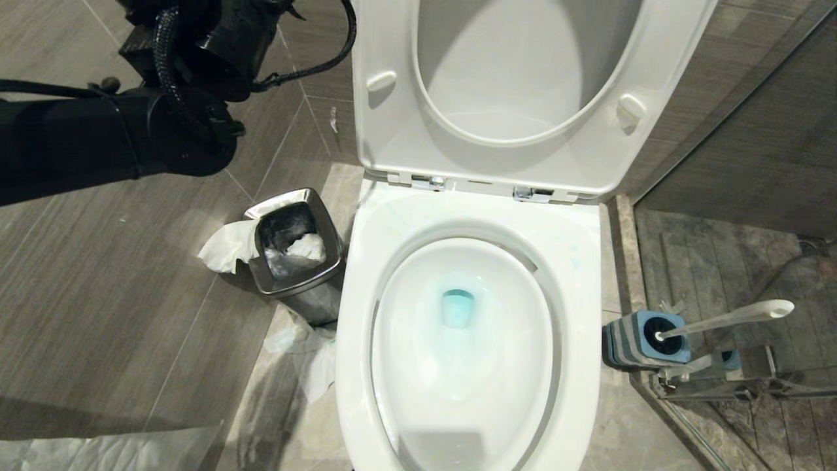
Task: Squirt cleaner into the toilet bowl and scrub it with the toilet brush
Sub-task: Flush the toilet
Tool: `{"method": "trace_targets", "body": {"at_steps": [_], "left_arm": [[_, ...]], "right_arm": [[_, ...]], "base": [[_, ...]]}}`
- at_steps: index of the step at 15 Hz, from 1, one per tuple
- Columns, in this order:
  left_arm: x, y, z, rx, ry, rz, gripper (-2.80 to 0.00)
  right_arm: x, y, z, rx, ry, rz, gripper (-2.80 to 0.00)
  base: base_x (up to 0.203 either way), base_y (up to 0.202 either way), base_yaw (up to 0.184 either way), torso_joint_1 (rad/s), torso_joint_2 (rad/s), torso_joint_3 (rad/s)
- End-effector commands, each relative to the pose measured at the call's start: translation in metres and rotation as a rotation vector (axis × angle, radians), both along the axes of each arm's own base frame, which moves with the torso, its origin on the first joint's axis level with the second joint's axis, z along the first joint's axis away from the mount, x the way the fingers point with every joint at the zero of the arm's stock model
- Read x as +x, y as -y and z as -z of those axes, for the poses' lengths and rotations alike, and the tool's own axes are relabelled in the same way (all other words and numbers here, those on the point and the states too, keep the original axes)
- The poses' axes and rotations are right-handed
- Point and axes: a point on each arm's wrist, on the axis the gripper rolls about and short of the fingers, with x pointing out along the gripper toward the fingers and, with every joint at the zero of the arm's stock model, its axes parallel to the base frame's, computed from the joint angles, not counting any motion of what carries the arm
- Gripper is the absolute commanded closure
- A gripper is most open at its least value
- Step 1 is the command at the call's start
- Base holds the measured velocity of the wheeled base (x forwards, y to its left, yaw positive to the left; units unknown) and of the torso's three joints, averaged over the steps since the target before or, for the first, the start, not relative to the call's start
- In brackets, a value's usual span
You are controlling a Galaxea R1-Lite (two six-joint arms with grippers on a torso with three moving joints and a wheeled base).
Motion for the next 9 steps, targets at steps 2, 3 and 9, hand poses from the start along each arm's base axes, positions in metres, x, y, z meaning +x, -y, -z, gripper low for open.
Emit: {"method": "trace_targets", "body": {"at_steps": [2, 3, 9], "left_arm": [[0.007, 0.0058, 0.008, 0.022, -0.005, 0.02, 0.0], [0.0077, 0.0064, 0.0088, 0.029, 0.004, 0.03, 0.0], [0.0109, 0.0082, 0.0121, 0.051, 0.013, 0.052, 0.0]], "right_arm": [[0.0001, 0.0, -0.0001, 0.0, -0.001, 0.0, 0.0], [0.0001, 0.0, -0.0001, 0.0, -0.001, 0.0, 0.0], [0.0001, 0.0, -0.0001, 0.0, -0.001, 0.0, 0.0]], "base": [[0.0, 0.0, 0.0, 0.0, 0.0, 0.0], [0.0, 0.0, 0.0, 0.0, 0.0, 0.0], [0.0, 0.0, 0.0, 0.0, 0.0, 0.0]]}}
